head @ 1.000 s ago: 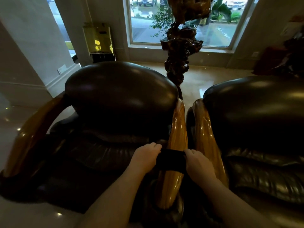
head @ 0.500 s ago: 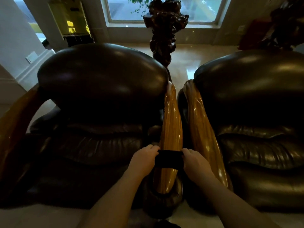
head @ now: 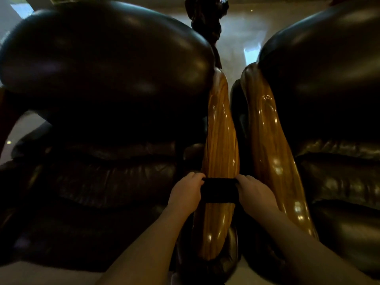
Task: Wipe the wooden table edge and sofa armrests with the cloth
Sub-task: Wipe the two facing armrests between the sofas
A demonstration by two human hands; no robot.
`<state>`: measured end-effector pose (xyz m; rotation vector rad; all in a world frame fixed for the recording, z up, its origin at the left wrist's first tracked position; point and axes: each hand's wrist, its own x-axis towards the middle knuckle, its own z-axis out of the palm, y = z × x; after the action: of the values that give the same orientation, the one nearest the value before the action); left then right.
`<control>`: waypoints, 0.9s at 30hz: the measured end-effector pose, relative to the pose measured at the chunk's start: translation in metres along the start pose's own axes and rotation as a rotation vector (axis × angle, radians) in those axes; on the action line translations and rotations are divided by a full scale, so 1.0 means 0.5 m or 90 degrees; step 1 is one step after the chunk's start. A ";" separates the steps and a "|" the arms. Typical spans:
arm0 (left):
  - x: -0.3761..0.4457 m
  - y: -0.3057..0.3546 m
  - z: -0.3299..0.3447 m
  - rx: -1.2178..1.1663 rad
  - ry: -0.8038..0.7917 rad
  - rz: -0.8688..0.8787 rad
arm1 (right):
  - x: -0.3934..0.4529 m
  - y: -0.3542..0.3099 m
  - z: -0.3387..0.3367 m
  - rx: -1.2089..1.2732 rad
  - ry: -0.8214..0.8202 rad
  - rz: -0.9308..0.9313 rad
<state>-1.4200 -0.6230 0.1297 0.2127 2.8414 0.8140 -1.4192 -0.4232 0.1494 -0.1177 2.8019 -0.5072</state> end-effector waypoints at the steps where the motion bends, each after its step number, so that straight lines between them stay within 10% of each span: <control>1: 0.031 -0.009 0.017 0.002 0.024 -0.004 | 0.031 0.010 0.007 -0.002 0.019 0.005; 15: 0.233 -0.056 0.178 0.129 0.250 0.001 | 0.213 0.045 0.144 -0.075 0.360 0.120; 27: 0.236 -0.060 0.209 0.171 0.135 -0.010 | 0.234 0.003 0.218 -0.022 0.302 0.168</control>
<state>-1.5155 -0.5732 0.0108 0.1456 3.1432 0.4742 -1.4983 -0.4728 0.0200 0.4138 3.2127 -0.4709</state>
